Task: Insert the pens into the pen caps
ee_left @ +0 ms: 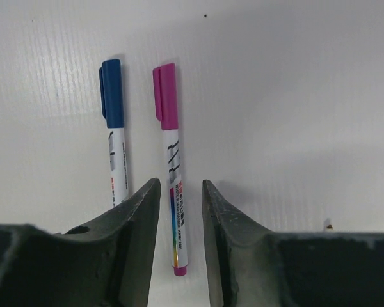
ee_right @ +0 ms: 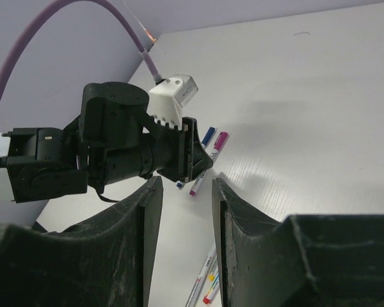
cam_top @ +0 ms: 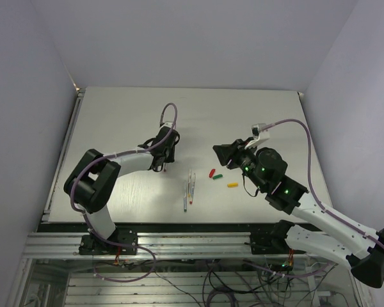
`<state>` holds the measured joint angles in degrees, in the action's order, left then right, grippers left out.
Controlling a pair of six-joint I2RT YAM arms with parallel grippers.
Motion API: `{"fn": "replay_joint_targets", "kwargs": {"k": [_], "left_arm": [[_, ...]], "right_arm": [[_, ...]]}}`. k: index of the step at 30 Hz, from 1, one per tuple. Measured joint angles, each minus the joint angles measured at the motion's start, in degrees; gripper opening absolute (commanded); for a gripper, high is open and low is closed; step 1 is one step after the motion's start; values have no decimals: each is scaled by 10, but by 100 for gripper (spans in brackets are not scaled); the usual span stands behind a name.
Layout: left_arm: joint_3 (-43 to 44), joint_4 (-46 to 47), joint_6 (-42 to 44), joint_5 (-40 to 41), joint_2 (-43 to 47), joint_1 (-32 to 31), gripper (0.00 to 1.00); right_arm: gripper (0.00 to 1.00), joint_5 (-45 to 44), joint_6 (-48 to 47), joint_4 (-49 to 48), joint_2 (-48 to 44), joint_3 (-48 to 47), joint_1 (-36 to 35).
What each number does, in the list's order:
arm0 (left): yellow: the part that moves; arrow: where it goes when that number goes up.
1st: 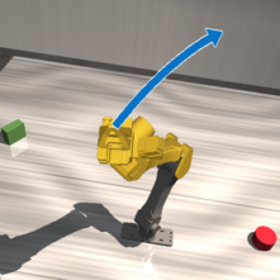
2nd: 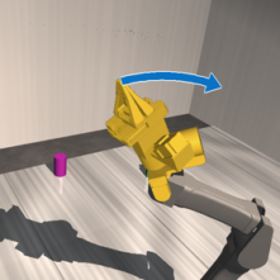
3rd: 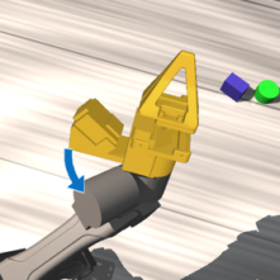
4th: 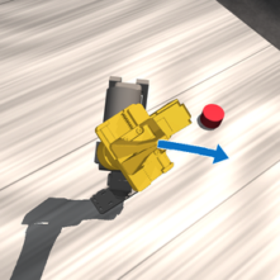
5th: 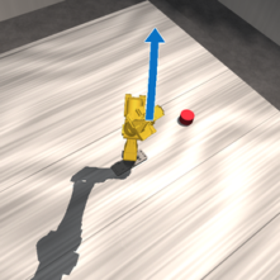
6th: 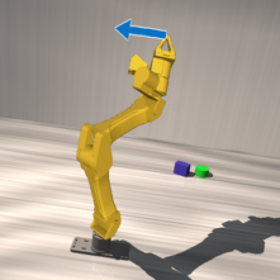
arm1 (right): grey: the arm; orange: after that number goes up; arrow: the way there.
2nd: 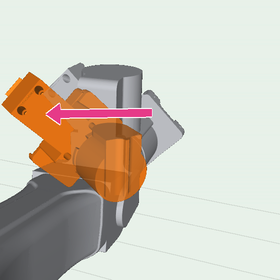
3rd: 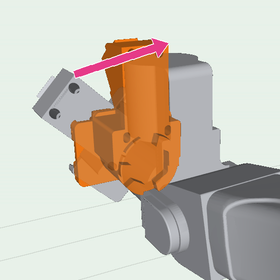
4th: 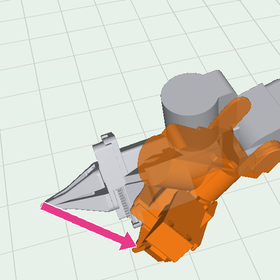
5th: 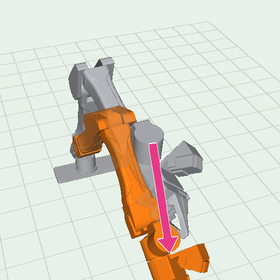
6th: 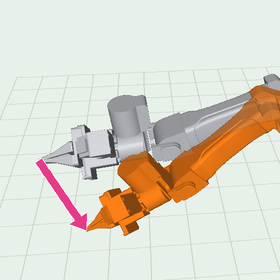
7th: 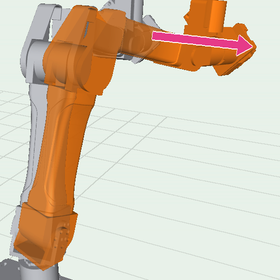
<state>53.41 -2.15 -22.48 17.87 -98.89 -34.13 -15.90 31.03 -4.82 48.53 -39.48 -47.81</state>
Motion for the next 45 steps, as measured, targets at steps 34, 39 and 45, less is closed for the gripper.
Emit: {"fn": "replay_joint_targets", "kwargs": {"k": [34, 39, 45], "left_arm": [[-62, -279, -217, 119, 210, -342, 63], [-62, -284, -244, 120, 165, -368, 61], [-49, -281, -249, 121, 134, -371, 61]], "right_arm": [[55, -88, 108, 135, 40, 22, 107], [55, -87, 118, 139, 10, 36, 107], [54, -87, 119, 143, 4, 36, 107]]}}
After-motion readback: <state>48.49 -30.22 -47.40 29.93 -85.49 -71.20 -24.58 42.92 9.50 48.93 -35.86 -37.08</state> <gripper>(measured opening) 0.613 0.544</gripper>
